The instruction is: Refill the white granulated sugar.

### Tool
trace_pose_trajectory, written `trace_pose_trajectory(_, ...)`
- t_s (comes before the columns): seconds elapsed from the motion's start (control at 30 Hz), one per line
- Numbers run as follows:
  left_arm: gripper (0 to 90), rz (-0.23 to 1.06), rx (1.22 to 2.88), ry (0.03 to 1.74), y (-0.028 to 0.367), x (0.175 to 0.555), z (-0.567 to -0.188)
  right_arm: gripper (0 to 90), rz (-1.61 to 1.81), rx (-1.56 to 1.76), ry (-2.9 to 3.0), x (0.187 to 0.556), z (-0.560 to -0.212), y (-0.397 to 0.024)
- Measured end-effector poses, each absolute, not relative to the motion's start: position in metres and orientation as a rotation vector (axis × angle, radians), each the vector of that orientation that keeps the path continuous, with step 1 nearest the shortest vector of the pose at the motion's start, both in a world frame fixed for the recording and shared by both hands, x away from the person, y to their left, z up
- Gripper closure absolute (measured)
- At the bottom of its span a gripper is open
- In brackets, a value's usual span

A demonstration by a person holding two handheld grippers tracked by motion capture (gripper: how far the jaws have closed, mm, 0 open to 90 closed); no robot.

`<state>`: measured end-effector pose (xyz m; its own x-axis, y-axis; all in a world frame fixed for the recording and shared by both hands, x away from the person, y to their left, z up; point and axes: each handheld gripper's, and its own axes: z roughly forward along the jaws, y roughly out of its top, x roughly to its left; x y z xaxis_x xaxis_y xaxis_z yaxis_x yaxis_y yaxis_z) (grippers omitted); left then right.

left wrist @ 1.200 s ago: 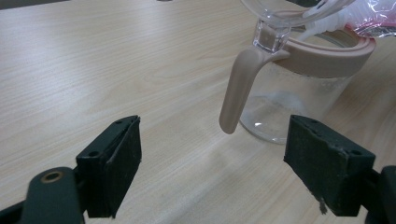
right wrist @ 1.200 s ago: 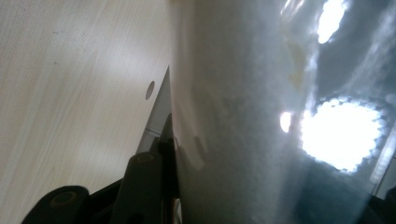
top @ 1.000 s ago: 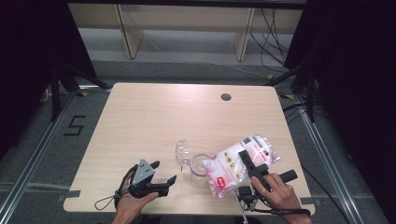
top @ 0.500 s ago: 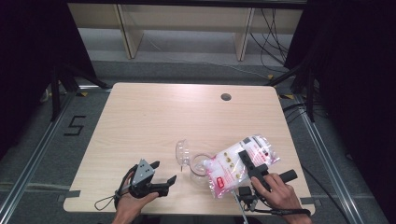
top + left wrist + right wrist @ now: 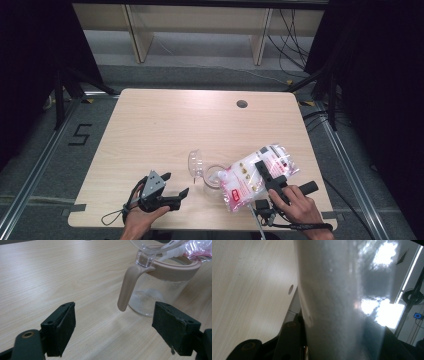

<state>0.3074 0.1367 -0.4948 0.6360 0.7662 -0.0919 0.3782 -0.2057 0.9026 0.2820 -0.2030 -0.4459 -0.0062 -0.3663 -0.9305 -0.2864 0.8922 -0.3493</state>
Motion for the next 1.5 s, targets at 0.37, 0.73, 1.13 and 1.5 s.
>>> trace_pose_trajectory(0.37,18.4,0.468,1.82,0.916,0.1366,0.3076,-0.4945,63.2,-0.108,-0.532,1.621,0.2801,-0.4406,-0.2008)
trace_pose_trajectory(0.73,18.4,0.468,1.819,0.915,0.1368,0.3077,-0.4943,63.5,-0.098,-0.516,1.632,0.2804,-0.4416,-0.2018)
trace_pose_trajectory(1.13,18.4,0.462,1.814,0.922,0.1366,0.3075,-0.4944,64.0,-0.093,-0.56,1.608,0.2823,-0.4407,-0.2023)
trace_pose_trajectory(1.5,18.4,0.461,1.816,0.922,0.1376,0.3073,-0.4942,64.2,-0.083,-0.518,1.628,0.2812,-0.4425,-0.2038)
